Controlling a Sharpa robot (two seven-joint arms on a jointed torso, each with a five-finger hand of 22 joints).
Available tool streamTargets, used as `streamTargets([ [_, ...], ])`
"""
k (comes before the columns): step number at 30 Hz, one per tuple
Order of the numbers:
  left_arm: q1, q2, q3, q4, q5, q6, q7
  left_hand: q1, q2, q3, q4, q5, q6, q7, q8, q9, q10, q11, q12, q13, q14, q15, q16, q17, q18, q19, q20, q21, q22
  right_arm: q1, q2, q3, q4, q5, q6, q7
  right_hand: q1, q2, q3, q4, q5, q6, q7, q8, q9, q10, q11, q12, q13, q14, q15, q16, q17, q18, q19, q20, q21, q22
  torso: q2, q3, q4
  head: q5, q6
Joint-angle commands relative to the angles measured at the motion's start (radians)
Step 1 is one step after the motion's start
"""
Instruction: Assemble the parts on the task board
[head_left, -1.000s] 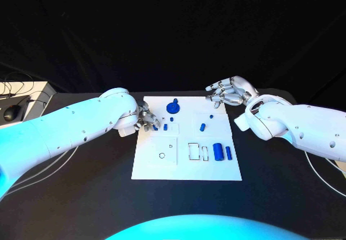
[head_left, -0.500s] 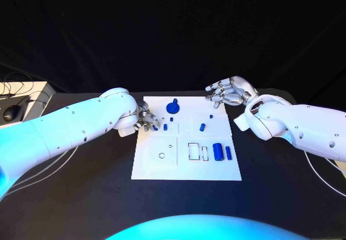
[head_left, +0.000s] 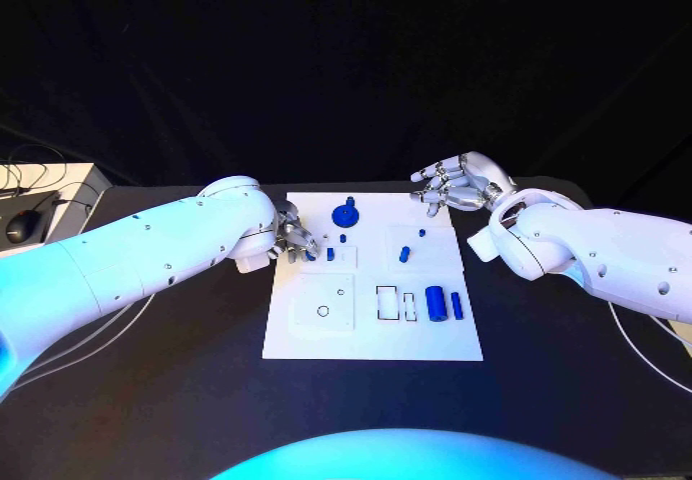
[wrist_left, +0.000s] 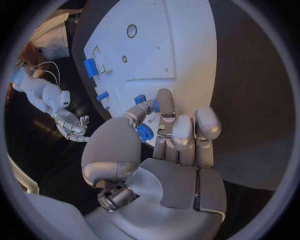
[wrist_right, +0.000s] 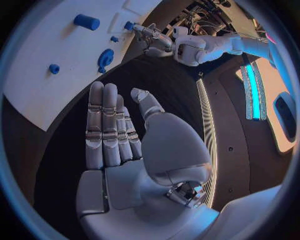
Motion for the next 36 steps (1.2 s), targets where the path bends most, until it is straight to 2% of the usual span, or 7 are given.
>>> streamTargets([
  [1,-0.011,0.002,-0.008,-0.002,-0.028,0.069,0.003,0.036,0.027,0.04,-0.034,0.005,0.107,-0.084,0.001,0.002,0.028,-0.029,0.001,-0.001,-0.003,-0.006,0.002,0.001,-0.012,0.008,0.001,0.003,0.001,0.0,0.001,0.0,0.0,-0.007,0.011,0.005,-0.002,0.006,0.001,-0.006,0.005,-0.001,0.009,-0.005,-0.001,0.002,-0.007,-0.004,-0.001,0.001,-0.002,-0.007,0.001,-0.012,-0.009,-0.001,0.006,0.001,0.0,-0.0002,0.0002,-0.001,-0.001],
  [20,-0.002,0.001,-0.007,-0.011,-0.035,0.14,-0.006,0.042,0.023,0.043,-0.034,0.005,0.107,-0.083,0.001,0.002,0.028,-0.028,0.001,-0.002,-0.003,-0.005,0.002,0.002,-0.013,0.007,0.001,0.004,0.001,0.0,0.001,0.0,0.0,-0.007,0.012,0.005,-0.005,0.005,0.002,-0.005,0.006,-0.002,0.009,-0.005,-0.001,0.001,-0.007,-0.004,-0.001,0.001,-0.002,-0.007,0.002,-0.012,-0.01,-0.001,0.006,0.004,0.0,-0.0004,0.0008,-0.002,-0.004],
  [36,-0.002,0.013,-0.007,-0.023,-0.018,0.075,-0.003,0.039,0.032,0.033,-0.015,-0.001,0.1,-0.083,0.004,0.008,0.028,-0.029,-0.003,-0.003,-0.004,-0.006,-0.004,-0.005,-0.011,0.004,0.001,-0.004,-0.006,0.0,0.001,0.0,0.0,-0.007,0.012,0.005,-0.005,0.005,0.002,-0.005,0.006,-0.002,0.009,-0.005,-0.001,0.001,-0.007,-0.004,-0.001,0.001,-0.002,-0.007,0.002,-0.012,-0.01,-0.001,0.006,0.004,0.001,-0.0003,0.0007,-0.001,-0.002],
])
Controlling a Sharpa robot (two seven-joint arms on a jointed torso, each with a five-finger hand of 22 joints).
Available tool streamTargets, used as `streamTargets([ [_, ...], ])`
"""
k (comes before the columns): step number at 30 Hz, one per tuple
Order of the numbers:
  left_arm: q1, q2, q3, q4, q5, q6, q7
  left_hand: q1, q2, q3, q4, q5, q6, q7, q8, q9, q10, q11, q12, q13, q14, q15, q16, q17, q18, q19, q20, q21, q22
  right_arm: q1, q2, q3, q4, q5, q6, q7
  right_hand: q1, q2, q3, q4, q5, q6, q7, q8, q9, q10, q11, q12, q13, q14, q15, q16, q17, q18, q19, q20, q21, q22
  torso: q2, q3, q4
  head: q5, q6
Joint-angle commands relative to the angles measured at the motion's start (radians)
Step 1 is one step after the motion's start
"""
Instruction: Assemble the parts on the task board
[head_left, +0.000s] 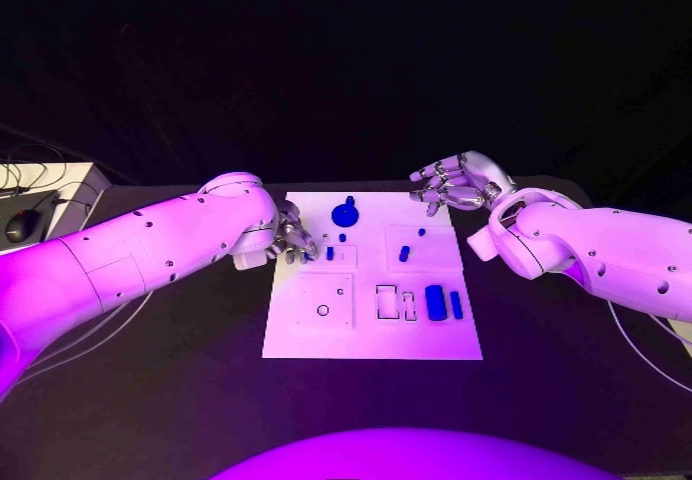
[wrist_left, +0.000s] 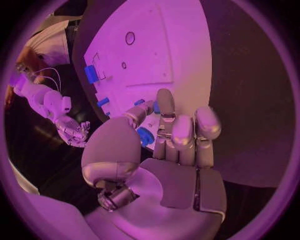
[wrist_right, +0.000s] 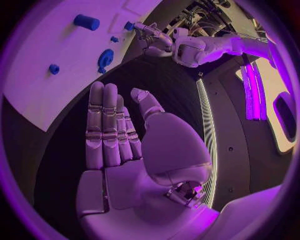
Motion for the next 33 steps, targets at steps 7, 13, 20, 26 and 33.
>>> streamTargets([
  [7,-0.009,0.014,-0.006,-0.023,0.008,0.012,-0.012,0.035,0.037,0.024,-0.021,-0.004,0.088,-0.084,0.007,0.006,0.017,-0.033,-0.003,0.0,-0.001,-0.006,-0.004,-0.002,-0.01,0.004,0.001,-0.004,-0.001,0.0,0.002,0.0,-0.001,-0.007,0.011,0.005,-0.005,0.005,0.002,-0.005,0.006,-0.001,0.004,-0.005,-0.001,0.0,-0.008,-0.004,-0.001,0.001,-0.002,-0.003,0.001,-0.012,-0.007,0.003,0.006,0.001,0.001,0.0012,-0.0019,0.001,0.0],
  [13,-0.005,0.031,-0.006,-0.048,0.028,0.068,-0.018,0.041,0.045,-0.005,-0.021,-0.007,0.084,-0.083,0.007,0.008,0.017,-0.031,-0.011,0.001,-0.002,-0.003,-0.007,-0.005,-0.009,-0.002,0.005,-0.011,-0.007,0.0,0.004,0.0,-0.002,-0.007,0.012,0.005,-0.004,0.005,0.005,-0.005,0.008,-0.001,0.004,-0.005,-0.001,0.0,-0.008,-0.004,-0.001,0.001,-0.002,-0.004,0.001,-0.011,-0.006,0.003,0.005,0.003,0.0,0.0006,-0.0005,0.001,-0.001],
  [20,-0.002,0.05,-0.006,-0.087,0.051,0.117,-0.028,0.051,0.066,-0.101,-0.006,-0.012,0.077,-0.082,0.003,0.005,0.015,-0.028,-0.024,0.006,-0.003,0.001,-0.014,-0.009,-0.004,-0.013,0.011,-0.028,-0.02,0.0,0.006,0.0,-0.002,-0.007,0.013,0.005,-0.004,0.005,0.005,-0.005,0.008,-0.001,0.004,-0.005,-0.001,0.0,-0.008,-0.004,-0.001,0.001,-0.002,-0.004,0.001,-0.011,-0.006,0.003,0.005,0.003,-0.001,0.0006,0.0003,0.001,-0.001],
  [26,-0.001,0.056,-0.006,-0.104,0.056,0.12,-0.03,0.06,0.087,-0.197,0.002,-0.017,0.076,-0.084,0.004,0.006,0.015,-0.028,-0.025,0.011,-0.002,0.0,-0.015,-0.008,-0.003,-0.013,0.011,-0.031,-0.023,0.0,0.006,0.0,-0.003,-0.007,0.013,0.005,-0.004,0.005,0.005,-0.005,0.008,-0.001,0.004,-0.005,-0.001,0.0,-0.008,-0.004,-0.001,0.001,-0.002,-0.004,0.001,-0.011,-0.006,0.003,0.005,0.003,0.0,0.0001,-0.0013,0.002,0.0],
  [33,0.0,0.06,-0.006,-0.113,0.059,0.105,-0.03,0.08,0.113,-0.319,0.009,-0.021,0.078,-0.087,0.001,0.002,0.015,-0.029,-0.025,0.013,-0.003,0.0,-0.017,-0.007,-0.004,-0.013,0.011,-0.032,-0.024,0.0,0.006,0.0,-0.003,-0.007,0.014,0.004,-0.004,0.005,0.005,-0.005,0.008,-0.001,0.004,-0.005,-0.001,0.0,-0.008,-0.004,-0.001,0.001,-0.002,-0.004,0.001,-0.011,-0.006,0.003,0.005,0.003,0.0,-0.0001,-0.0002,0.0,0.001],
])
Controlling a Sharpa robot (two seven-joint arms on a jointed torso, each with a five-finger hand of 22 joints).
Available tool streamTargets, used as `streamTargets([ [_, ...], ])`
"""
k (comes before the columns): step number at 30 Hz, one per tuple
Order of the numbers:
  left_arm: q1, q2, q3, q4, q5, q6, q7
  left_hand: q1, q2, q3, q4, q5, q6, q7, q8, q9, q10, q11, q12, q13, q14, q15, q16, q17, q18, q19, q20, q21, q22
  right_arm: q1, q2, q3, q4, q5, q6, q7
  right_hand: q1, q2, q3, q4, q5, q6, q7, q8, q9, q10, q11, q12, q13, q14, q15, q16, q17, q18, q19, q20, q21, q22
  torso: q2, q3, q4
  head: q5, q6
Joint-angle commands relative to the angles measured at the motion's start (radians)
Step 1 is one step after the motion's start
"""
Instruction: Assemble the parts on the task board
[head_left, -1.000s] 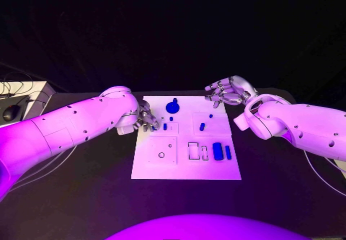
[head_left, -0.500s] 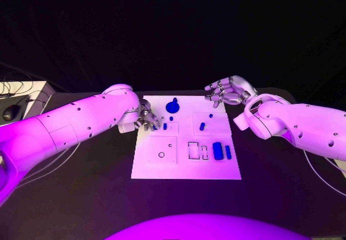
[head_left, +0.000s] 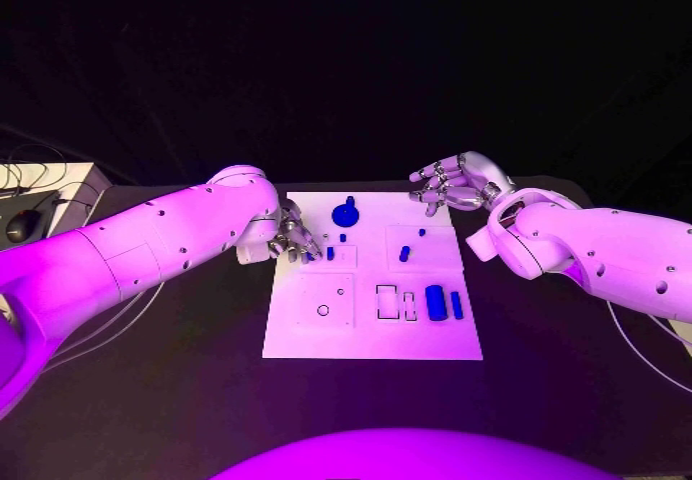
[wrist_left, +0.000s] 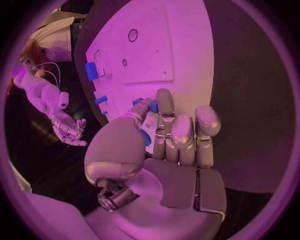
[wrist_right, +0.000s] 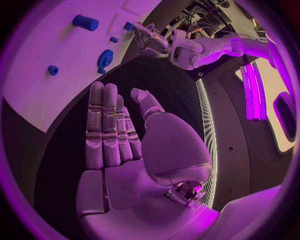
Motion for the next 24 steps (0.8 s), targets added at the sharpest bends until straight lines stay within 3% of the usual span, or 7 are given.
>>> streamTargets([
  [1,-0.009,0.002,-0.006,-0.006,0.002,0.029,-0.023,0.027,0.041,-0.035,0.003,-0.004,0.031,-0.036,0.0,-0.002,0.007,-0.037,-0.004,0.001,-0.001,-0.004,-0.004,0.001,0.003,-0.004,0.002,-0.004,-0.001,0.0,0.0,0.0,0.0,-0.007,0.012,0.005,-0.004,0.005,0.002,-0.002,0.004,-0.002,0.006,-0.005,-0.001,0.0,-0.009,-0.004,-0.001,0.001,-0.002,-0.004,0.001,-0.011,-0.006,0.003,0.005,0.001,0.001,-0.0006,0.0005,-0.002,0.0],
  [9,-0.007,0.002,-0.006,-0.009,-0.003,0.012,-0.021,0.035,0.053,-0.07,0.008,-0.005,0.033,-0.038,-0.001,-0.004,0.007,-0.037,-0.001,0.002,-0.001,-0.004,-0.002,0.005,0.003,-0.003,0.001,-0.004,-0.001,0.0,0.001,0.0,0.0,-0.007,0.014,0.004,-0.004,0.005,0.002,-0.002,0.004,-0.002,0.006,-0.005,-0.001,0.0,-0.009,-0.004,-0.001,0.001,-0.002,-0.004,0.001,-0.011,-0.006,0.003,0.005,0.001,0.001,-0.0002,-0.0006,-0.003,-0.002],
  [13,-0.005,0.002,-0.005,-0.01,-0.004,0.009,-0.021,0.027,0.03,-0.091,0.013,-0.002,0.035,-0.039,-0.001,-0.004,0.008,-0.039,0.0,0.002,-0.001,-0.006,0.0,0.007,0.002,-0.001,0.0,0.0,0.001,0.0,0.001,0.0,0.0,-0.007,0.015,0.005,-0.002,0.009,0.006,-0.001,0.005,-0.001,0.006,-0.005,-0.001,-0.001,-0.009,-0.005,-0.001,0.001,-0.002,-0.004,0.002,-0.011,-0.006,0.003,0.004,0.003,0.001,0.0001,0.0,-0.005,-0.003],
  [24,-0.004,0.0,-0.004,-0.009,-0.002,0.002,-0.017,0.027,-0.005,-0.12,0.045,-0.001,0.038,-0.041,-0.003,-0.008,0.008,-0.041,-0.001,0.0,-0.001,-0.008,0.0,0.006,0.0,0.0,-0.004,0.0,0.001,0.0,0.0,0.0,0.0,-0.007,0.014,0.004,-0.001,0.008,0.007,-0.003,0.005,-0.001,0.006,-0.005,-0.002,-0.001,-0.009,-0.005,-0.001,0.0,-0.002,-0.004,0.002,-0.011,-0.007,0.002,0.005,0.004,0.0,-0.0005,0.0009,-0.006,-0.004],
])
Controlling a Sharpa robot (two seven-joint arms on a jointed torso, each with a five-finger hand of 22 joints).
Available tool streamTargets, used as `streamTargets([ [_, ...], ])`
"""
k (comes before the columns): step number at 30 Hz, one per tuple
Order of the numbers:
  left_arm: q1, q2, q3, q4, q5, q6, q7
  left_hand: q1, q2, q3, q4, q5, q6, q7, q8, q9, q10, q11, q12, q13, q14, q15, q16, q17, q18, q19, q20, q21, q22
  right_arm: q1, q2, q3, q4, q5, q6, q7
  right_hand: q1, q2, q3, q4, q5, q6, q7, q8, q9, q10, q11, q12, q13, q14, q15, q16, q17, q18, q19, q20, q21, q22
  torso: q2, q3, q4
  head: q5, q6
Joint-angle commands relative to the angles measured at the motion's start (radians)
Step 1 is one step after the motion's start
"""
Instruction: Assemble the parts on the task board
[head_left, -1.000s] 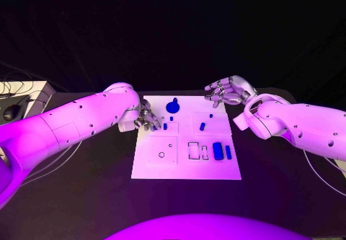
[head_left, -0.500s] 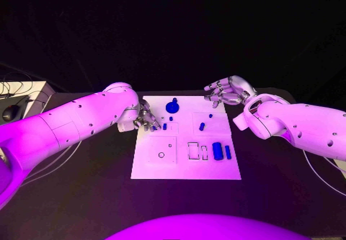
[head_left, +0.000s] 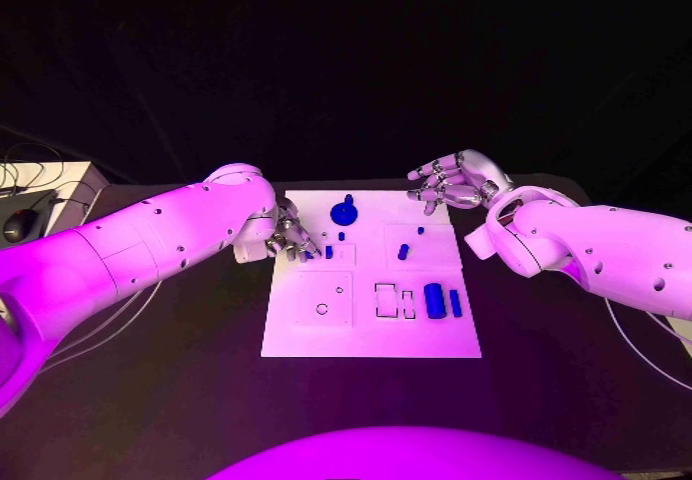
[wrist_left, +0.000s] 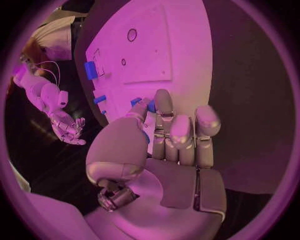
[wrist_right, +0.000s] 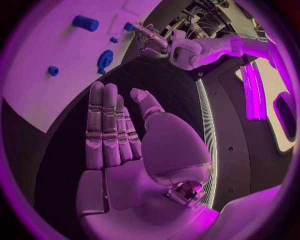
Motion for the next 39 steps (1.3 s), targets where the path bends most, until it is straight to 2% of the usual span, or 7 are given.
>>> streamTargets([
  [1,-0.004,-0.001,-0.003,-0.001,-0.009,0.003,-0.014,-0.002,-0.018,-0.01,0.008,0.003,0.0,-0.006,-0.003,-0.001,0.031,-0.018,0.0,-0.001,-0.001,-0.008,0.0,0.0,0.0,0.0,-0.004,0.001,0.0,0.0,0.0,0.0,0.0,-0.007,0.011,0.005,-0.001,0.008,0.003,0.001,0.005,0.0,0.008,-0.005,-0.001,0.001,-0.007,-0.005,-0.001,0.0,-0.002,-0.004,0.002,-0.011,-0.007,0.002,0.005,0.001,-0.001,-0.0003,0.0006,-0.001,0.0],
  [6,-0.004,-0.005,0.0,0.004,-0.005,0.002,-0.008,-0.002,-0.032,-0.04,0.026,0.003,0.003,-0.007,-0.003,-0.002,0.031,-0.018,0.0,-0.001,-0.001,-0.008,0.0,0.0,-0.001,0.0,-0.005,0.001,0.0,-0.001,0.001,0.0,-0.001,-0.007,0.011,0.005,-0.001,0.008,0.003,0.001,0.005,0.0,0.008,-0.005,-0.001,0.001,-0.007,-0.005,-0.001,0.0,-0.002,-0.004,0.002,-0.011,-0.007,0.002,0.005,0.001,-0.001,0.0,0.0006,-0.001,-0.001],
  [8,-0.004,-0.007,0.001,0.007,-0.002,-0.003,-0.005,-0.014,-0.047,-0.067,0.039,0.003,0.005,-0.007,-0.002,-0.002,0.031,-0.018,-0.001,-0.001,-0.002,-0.008,-0.001,-0.001,-0.001,0.0,-0.005,0.001,0.0,-0.001,0.001,0.0,-0.001,-0.007,0.011,0.005,-0.001,0.008,0.005,-0.001,0.005,0.0,0.008,-0.006,-0.001,0.002,-0.007,-0.006,-0.002,0.0,-0.002,-0.005,0.002,-0.011,-0.009,0.002,0.006,0.004,-0.001,-0.0002,0.001,-0.001,-0.001],
  [10,-0.004,-0.009,0.004,0.009,0.0,-0.006,-0.003,-0.012,-0.048,-0.104,0.055,0.001,0.007,-0.006,-0.002,-0.002,0.031,-0.018,-0.001,-0.002,-0.001,-0.008,0.0,0.0,-0.001,0.0,-0.005,0.001,0.0,-0.001,0.001,0.0,-0.001,-0.007,0.011,0.005,-0.001,0.008,0.005,-0.001,0.005,0.0,0.008,-0.006,-0.001,0.002,-0.007,-0.006,-0.002,0.0,-0.002,-0.005,0.002,-0.011,-0.009,0.002,0.006,0.004,-0.002,-0.0004,0.001,-0.001,-0.001],
  [11,-0.004,-0.01,0.005,0.011,0.0,-0.008,-0.002,-0.001,-0.038,-0.14,0.063,0.002,0.007,-0.006,-0.002,-0.001,0.031,-0.017,-0.001,-0.002,-0.001,-0.008,-0.001,-0.001,-0.001,0.0,-0.006,0.001,0.0,-0.001,0.001,0.0,-0.001,-0.007,0.011,0.005,-0.001,0.008,0.005,-0.001,0.005,0.0,0.008,-0.006,-0.001,0.002,-0.007,-0.006,-0.002,0.0,-0.002,-0.005,0.002,-0.011,-0.009,0.002,0.006,0.004,-0.001,-0.0005,0.0009,-0.001,-0.001],
  [17,-0.003,-0.017,0.01,0.018,0.003,-0.021,0.003,0.021,-0.023,-0.212,0.076,0.002,0.008,-0.006,-0.003,-0.001,0.031,-0.017,-0.002,-0.002,-0.002,-0.008,-0.002,-0.003,-0.001,-0.001,-0.006,0.0,-0.001,-0.002,0.001,0.0,-0.002,-0.007,0.011,0.005,0.001,0.007,0.007,-0.005,0.006,0.0,0.008,-0.006,-0.001,0.002,-0.007,-0.006,-0.002,0.0,-0.003,-0.005,0.002,-0.011,-0.01,0.002,0.008,0.006,-0.001,-0.0004,0.0006,0.0,0.0],
  [39,-0.002,-0.04,0.028,0.042,0.017,-0.048,0.006,0.026,-0.022,-0.248,0.084,0.001,0.0,-0.003,-0.003,0.001,0.03,-0.017,-0.012,-0.004,-0.003,-0.01,-0.009,-0.011,0.001,-0.002,-0.007,-0.006,-0.006,-0.005,0.0,0.0,-0.003,-0.011,0.012,0.005,0.001,0.007,0.007,-0.005,0.006,0.0,0.008,-0.006,-0.001,0.002,-0.007,-0.006,-0.002,0.0,-0.003,-0.005,0.002,-0.011,-0.01,0.002,0.008,0.006,-0.001,-0.0005,0.0002,0.001,0.003],
])
